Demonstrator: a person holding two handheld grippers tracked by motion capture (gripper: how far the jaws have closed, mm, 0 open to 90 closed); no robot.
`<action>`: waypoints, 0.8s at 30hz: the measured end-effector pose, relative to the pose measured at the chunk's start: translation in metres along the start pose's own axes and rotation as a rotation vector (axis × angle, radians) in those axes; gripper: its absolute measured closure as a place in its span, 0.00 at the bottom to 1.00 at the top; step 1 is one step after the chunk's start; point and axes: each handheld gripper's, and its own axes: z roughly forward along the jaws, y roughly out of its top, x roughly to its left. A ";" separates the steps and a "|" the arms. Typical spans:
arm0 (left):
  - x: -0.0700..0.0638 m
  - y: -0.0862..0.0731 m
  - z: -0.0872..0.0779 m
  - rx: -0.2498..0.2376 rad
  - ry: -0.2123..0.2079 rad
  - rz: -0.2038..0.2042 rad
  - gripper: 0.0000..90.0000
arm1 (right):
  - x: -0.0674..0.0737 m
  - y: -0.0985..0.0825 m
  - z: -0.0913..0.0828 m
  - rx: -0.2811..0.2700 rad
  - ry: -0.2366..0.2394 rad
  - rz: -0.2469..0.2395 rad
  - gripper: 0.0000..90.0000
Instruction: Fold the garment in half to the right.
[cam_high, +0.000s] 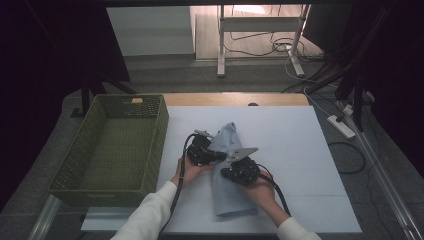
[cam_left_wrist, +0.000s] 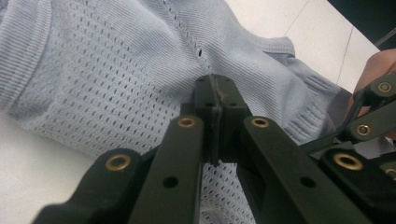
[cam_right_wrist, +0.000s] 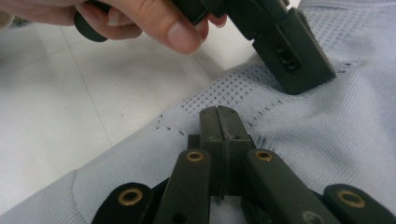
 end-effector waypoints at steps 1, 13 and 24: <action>0.000 -0.001 0.001 0.002 -0.002 0.000 0.99 | 0.001 -0.002 0.001 0.002 -0.005 -0.001 1.00; 0.001 -0.003 0.002 0.002 0.000 0.000 0.99 | 0.005 -0.006 -0.013 -0.055 0.059 0.001 1.00; 0.002 -0.003 0.001 0.005 0.000 -0.001 0.99 | 0.016 -0.016 -0.008 -0.010 0.085 -0.027 1.00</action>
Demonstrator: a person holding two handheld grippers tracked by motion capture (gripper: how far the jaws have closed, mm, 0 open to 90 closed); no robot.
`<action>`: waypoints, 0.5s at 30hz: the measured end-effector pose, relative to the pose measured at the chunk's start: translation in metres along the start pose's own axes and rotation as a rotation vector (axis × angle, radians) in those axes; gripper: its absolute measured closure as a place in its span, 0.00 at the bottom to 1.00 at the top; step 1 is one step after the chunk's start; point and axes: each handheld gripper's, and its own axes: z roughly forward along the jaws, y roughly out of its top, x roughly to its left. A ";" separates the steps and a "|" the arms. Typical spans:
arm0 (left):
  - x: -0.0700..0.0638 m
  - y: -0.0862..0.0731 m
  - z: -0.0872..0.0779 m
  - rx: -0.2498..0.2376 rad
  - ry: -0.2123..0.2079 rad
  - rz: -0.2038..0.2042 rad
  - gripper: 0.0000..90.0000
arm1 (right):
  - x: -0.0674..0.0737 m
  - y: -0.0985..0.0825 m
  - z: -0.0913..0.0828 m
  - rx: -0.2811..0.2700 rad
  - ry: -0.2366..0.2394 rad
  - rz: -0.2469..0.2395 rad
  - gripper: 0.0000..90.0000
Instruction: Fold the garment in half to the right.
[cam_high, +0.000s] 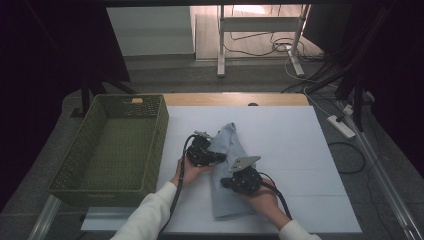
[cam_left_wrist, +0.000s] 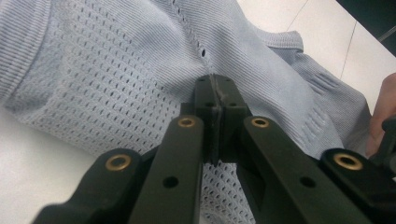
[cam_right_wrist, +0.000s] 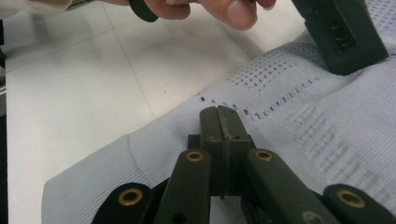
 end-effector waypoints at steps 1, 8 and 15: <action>0.000 0.000 0.000 -0.001 0.002 0.001 0.99 | 0.001 -0.001 0.000 -0.001 0.000 -0.001 1.00; 0.009 0.000 -0.002 -0.014 0.042 -0.026 0.99 | 0.004 -0.003 -0.001 0.005 0.015 -0.016 1.00; 0.015 -0.001 0.006 -0.011 0.041 -0.046 0.99 | 0.008 -0.005 -0.002 0.011 0.033 -0.026 1.00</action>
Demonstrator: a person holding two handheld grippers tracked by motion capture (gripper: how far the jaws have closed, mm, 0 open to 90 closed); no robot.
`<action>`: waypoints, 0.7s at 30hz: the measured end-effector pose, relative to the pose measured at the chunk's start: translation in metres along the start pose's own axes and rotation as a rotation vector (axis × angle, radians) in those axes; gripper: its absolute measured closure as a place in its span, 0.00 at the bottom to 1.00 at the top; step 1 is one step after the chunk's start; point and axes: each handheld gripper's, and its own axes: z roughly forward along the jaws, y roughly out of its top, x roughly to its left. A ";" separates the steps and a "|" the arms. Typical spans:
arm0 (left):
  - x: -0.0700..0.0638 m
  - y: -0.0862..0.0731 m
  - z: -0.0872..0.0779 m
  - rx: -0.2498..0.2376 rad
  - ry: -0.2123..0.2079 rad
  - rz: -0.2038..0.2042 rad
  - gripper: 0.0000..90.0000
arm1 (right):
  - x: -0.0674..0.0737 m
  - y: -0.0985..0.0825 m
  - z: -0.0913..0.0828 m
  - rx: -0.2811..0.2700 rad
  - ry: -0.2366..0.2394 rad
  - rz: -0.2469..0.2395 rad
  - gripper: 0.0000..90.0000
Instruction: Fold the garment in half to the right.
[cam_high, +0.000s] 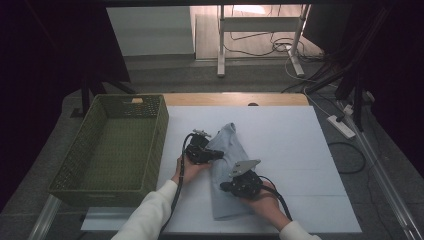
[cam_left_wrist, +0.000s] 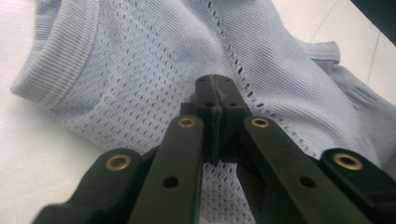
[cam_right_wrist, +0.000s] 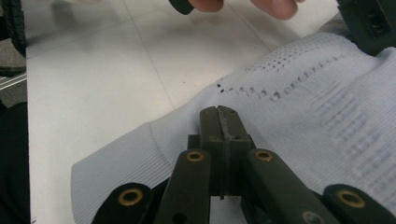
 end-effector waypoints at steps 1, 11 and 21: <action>0.001 0.000 0.001 0.002 -0.002 -0.003 0.99 | 0.000 0.000 0.000 -0.001 0.003 0.001 1.00; 0.003 -0.001 0.003 0.000 -0.014 -0.021 0.99 | 0.002 -0.002 0.001 -0.008 0.003 0.002 1.00; 0.002 -0.002 0.004 -0.002 -0.015 -0.032 0.99 | 0.013 -0.005 0.008 0.042 0.046 -0.046 1.00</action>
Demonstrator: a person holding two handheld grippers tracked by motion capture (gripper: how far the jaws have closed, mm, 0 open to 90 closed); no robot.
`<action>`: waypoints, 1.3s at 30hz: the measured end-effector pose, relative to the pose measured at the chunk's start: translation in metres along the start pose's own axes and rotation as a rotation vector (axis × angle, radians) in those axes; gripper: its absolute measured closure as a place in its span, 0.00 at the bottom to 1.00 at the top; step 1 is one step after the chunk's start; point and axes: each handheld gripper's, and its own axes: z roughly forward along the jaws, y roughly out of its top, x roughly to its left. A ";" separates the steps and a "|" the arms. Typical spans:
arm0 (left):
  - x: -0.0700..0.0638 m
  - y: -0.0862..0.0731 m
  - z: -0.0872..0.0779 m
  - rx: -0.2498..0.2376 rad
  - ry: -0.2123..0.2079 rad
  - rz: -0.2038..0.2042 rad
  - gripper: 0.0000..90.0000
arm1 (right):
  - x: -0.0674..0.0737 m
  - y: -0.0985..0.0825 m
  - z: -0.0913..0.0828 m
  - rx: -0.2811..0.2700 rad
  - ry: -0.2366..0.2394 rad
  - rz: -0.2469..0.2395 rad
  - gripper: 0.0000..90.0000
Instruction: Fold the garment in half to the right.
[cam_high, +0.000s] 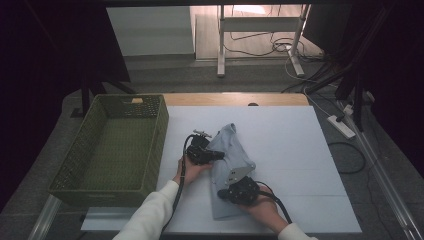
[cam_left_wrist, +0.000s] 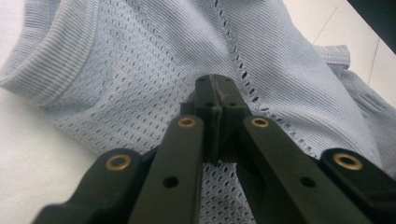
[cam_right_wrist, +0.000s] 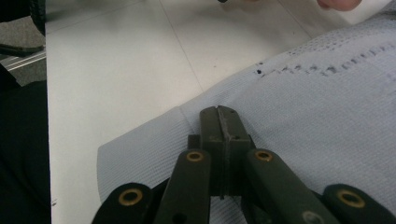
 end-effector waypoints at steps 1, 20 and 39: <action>0.000 0.000 0.000 0.001 0.002 0.002 0.99 | -0.001 0.000 0.000 0.001 0.005 0.004 1.00; -0.001 0.001 0.000 0.005 0.008 0.008 0.99 | 0.006 -0.006 -0.007 0.010 0.069 0.000 1.00; -0.006 0.003 -0.006 -0.001 0.026 0.025 0.99 | 0.007 -0.010 -0.006 -0.005 0.070 -0.003 1.00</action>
